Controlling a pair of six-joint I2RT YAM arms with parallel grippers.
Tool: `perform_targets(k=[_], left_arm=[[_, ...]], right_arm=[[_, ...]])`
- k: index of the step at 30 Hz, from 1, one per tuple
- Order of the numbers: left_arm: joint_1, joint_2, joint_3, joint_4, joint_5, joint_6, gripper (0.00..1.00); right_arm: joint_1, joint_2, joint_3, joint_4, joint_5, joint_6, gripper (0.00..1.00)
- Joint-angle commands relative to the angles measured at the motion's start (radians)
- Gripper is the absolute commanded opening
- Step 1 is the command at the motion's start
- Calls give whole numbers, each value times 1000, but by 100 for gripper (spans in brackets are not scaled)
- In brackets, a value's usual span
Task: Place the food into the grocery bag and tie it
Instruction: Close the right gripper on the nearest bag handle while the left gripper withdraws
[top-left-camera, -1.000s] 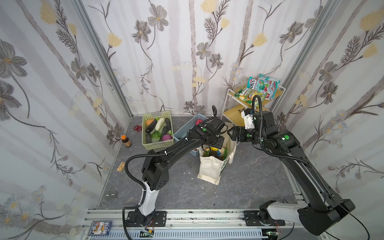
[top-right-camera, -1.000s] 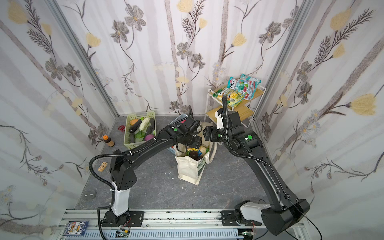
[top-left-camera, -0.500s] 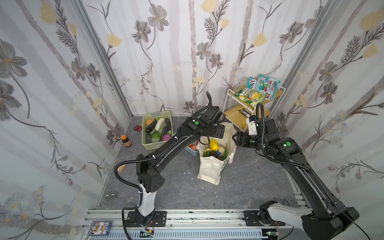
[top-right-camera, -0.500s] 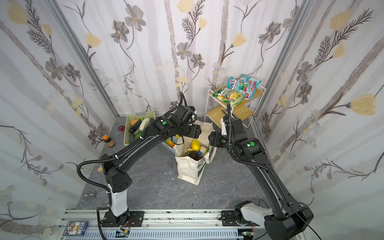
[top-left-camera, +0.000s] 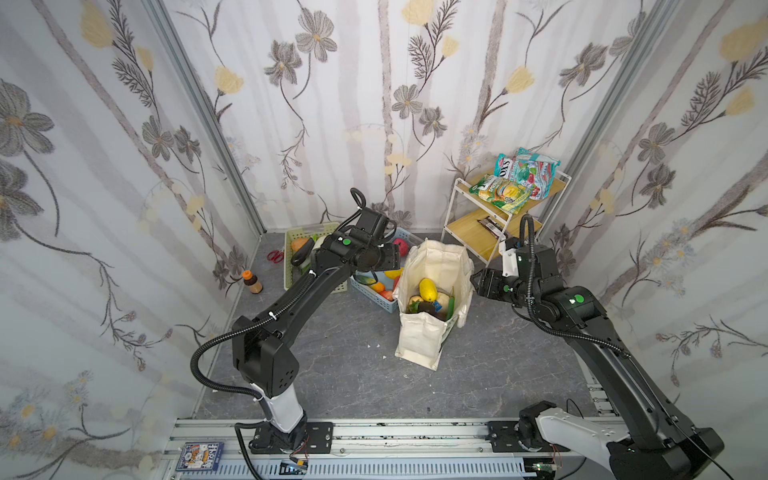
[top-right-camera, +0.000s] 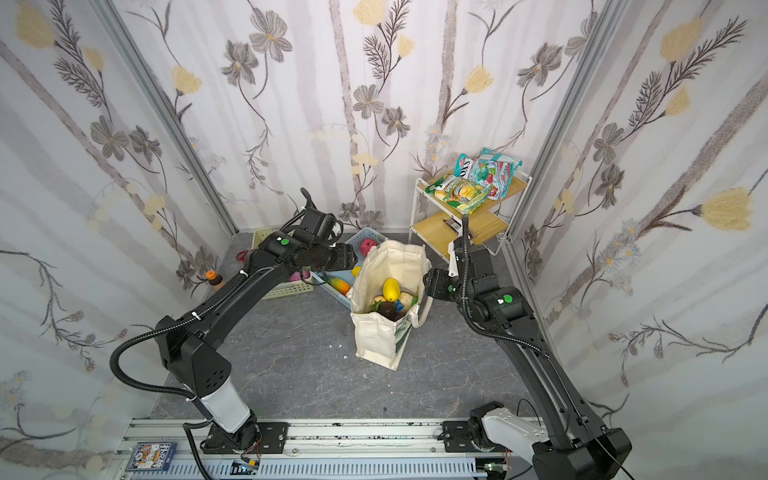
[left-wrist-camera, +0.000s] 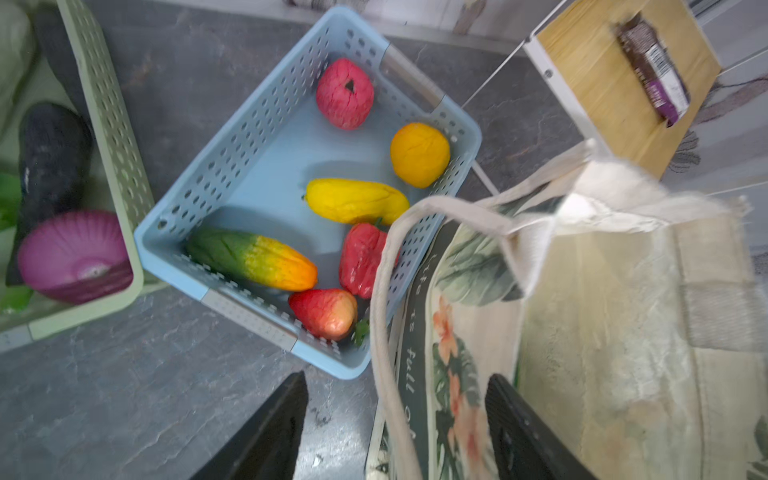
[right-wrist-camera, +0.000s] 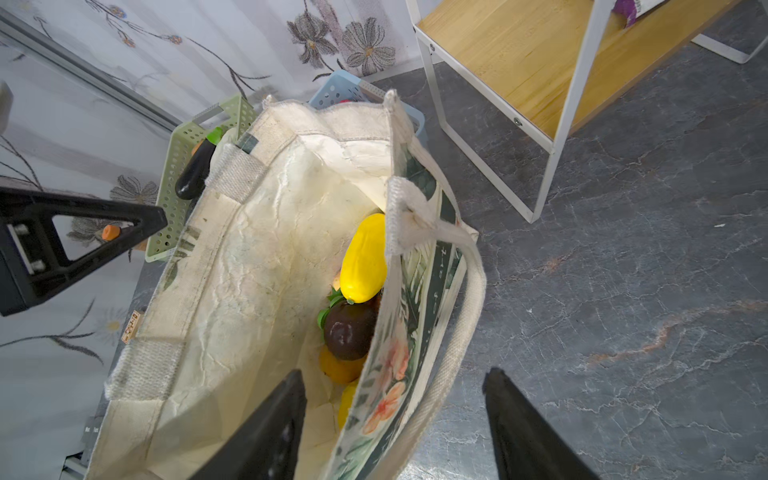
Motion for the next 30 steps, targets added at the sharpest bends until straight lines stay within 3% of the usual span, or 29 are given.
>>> perform_targets(k=[1,5,12,19,30], left_arm=[[44,-70,-128,121,120,-91,68],[73,-124,-252,179,158,-123,66],[78,-99,-358,301,247,-181,66],[82,-58,-458,453,333,-323,73],[51,-20,-465,495,384,-349,74]], right_arm=[[-13,-23,-36,36,4,24,66],[-40,-40,-103,69,-31,38,63],[-68,-47,-177,120,-39,68,60],[-103,-101,-328,228,-73,150,60],[-159,-114,-551,373,-149,197,62]])
